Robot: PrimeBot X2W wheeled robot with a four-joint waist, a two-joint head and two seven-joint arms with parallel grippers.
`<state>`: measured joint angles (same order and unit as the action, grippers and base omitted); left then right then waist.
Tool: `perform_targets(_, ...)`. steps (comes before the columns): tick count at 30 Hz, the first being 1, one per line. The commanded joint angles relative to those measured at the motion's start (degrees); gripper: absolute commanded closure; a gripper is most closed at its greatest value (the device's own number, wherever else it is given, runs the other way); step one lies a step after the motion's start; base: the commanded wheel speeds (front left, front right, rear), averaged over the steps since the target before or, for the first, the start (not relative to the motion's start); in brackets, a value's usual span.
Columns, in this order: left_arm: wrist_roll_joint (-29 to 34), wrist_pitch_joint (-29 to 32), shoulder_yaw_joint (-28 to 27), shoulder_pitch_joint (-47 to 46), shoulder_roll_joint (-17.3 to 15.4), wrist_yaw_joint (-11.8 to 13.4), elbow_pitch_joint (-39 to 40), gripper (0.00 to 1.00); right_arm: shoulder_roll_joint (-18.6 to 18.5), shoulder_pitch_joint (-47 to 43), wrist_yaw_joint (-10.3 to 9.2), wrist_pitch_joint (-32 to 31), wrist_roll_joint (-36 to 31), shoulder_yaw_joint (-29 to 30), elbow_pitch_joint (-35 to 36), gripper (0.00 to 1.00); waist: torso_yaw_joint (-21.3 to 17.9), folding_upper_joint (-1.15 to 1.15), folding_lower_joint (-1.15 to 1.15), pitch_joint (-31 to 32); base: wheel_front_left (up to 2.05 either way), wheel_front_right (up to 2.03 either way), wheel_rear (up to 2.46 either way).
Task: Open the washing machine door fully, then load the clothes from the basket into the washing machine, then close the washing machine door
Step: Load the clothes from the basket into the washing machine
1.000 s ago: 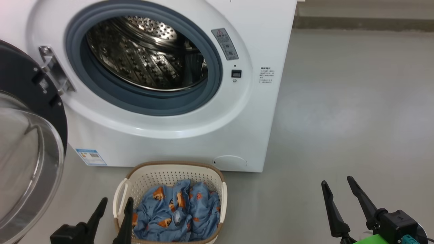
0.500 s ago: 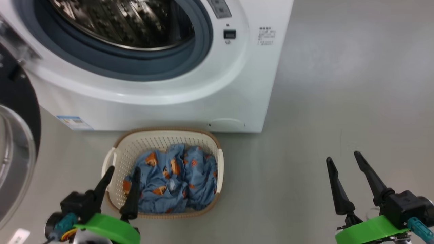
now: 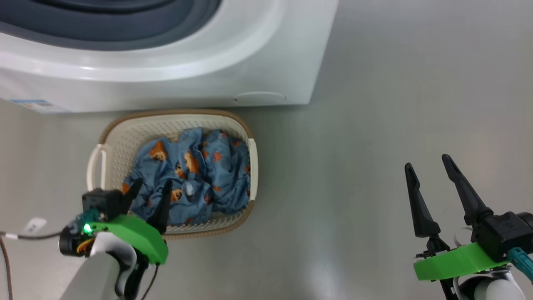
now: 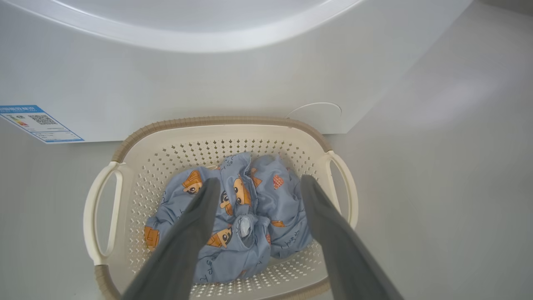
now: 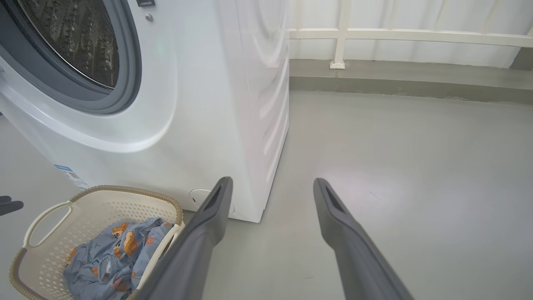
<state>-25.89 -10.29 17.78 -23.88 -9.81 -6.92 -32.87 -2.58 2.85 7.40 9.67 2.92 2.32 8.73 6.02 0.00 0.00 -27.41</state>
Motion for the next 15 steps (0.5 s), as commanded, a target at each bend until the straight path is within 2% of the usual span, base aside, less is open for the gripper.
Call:
perform_targets(1, -1.2, 0.4, -1.4, -2.9, -1.5, -0.3, -2.1, 0.0, -0.3, 1.1, 0.09, 0.4, -0.3, -1.8, 1.7, 0.0, -3.2, 0.0, 0.0, -5.1, 0.0, 0.0, 0.0)
perform_targets(6, -5.6, 3.4, 0.4, -7.6, -1.7, -0.5, -8.4, 0.0, -0.3, 1.7, 0.09, 0.9, -0.2, -2.2, 1.9, 0.0, -4.6, 0.0, 0.0, -7.8, 0.0, 0.0, 0.0)
perform_targets(15, -12.6, 6.8, 7.7, -16.6, -5.6, -0.6, -18.2, 0.0, -0.3, 2.8, 0.09, 1.7, -0.1, -2.1, 2.8, 0.0, -7.0, 0.0, 0.0, -14.4, 0.0, 0.0, 0.0)
